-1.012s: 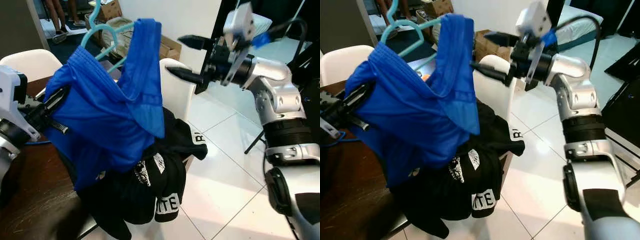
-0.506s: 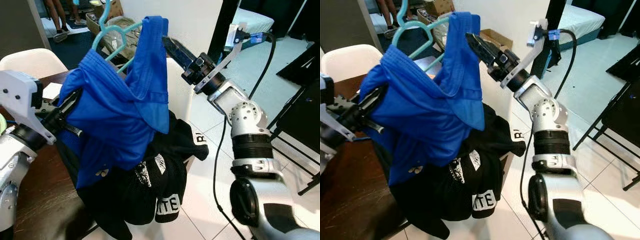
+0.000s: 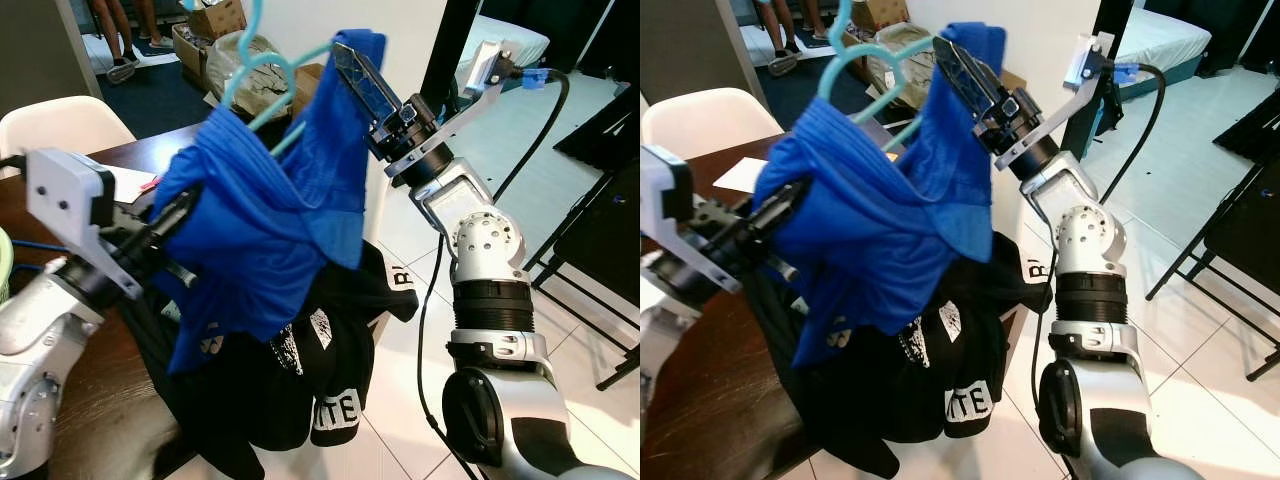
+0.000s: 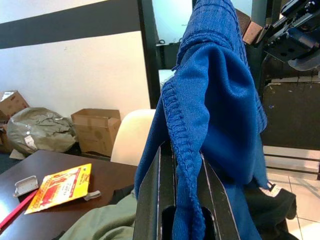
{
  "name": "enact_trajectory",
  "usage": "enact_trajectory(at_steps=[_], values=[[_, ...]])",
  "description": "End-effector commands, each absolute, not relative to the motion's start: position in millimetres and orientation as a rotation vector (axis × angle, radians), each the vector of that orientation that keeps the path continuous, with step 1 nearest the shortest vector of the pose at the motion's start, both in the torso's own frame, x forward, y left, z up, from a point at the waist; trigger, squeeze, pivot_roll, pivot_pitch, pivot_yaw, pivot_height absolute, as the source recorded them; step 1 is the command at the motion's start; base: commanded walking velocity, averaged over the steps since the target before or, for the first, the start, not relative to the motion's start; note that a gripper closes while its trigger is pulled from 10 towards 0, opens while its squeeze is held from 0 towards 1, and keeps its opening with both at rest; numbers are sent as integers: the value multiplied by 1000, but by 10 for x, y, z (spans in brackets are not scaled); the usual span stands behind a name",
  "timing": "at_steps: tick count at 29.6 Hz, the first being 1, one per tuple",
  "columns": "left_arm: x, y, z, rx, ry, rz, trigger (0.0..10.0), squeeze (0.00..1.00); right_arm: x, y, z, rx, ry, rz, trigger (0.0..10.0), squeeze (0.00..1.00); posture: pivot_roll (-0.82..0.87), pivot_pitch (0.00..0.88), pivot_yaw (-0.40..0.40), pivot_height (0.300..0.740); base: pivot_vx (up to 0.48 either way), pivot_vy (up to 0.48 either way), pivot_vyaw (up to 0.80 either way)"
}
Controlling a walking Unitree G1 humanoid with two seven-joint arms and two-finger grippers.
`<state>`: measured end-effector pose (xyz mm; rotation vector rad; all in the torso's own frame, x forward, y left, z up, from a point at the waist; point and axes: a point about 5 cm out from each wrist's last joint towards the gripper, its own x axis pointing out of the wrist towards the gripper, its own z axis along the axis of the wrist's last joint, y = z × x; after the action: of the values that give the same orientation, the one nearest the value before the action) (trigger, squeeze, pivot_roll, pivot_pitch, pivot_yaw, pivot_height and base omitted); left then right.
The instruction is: Hang hanger
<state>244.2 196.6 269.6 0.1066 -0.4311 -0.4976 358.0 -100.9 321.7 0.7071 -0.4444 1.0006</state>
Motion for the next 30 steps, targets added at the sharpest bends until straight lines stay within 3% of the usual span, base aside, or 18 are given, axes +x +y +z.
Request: enact_trajectory(at_steps=[1,15,30], values=[[2391,1938,2741,112,-453,-521,10000,0,3575,-1066,3242,684,-472,963,10000,0,63,88,-58,740,0,0,0],[2392,1970,2751,121,-443,-513,10000,0,3536,-1380,3242,580,-494,982,10000,0,64,91,-51,740,0,0,0],[2348,1889,2786,107,-452,-560,10000,0,3603,-1248,3151,487,-446,939,10000,0,76,89,-50,740,0,0,0]])
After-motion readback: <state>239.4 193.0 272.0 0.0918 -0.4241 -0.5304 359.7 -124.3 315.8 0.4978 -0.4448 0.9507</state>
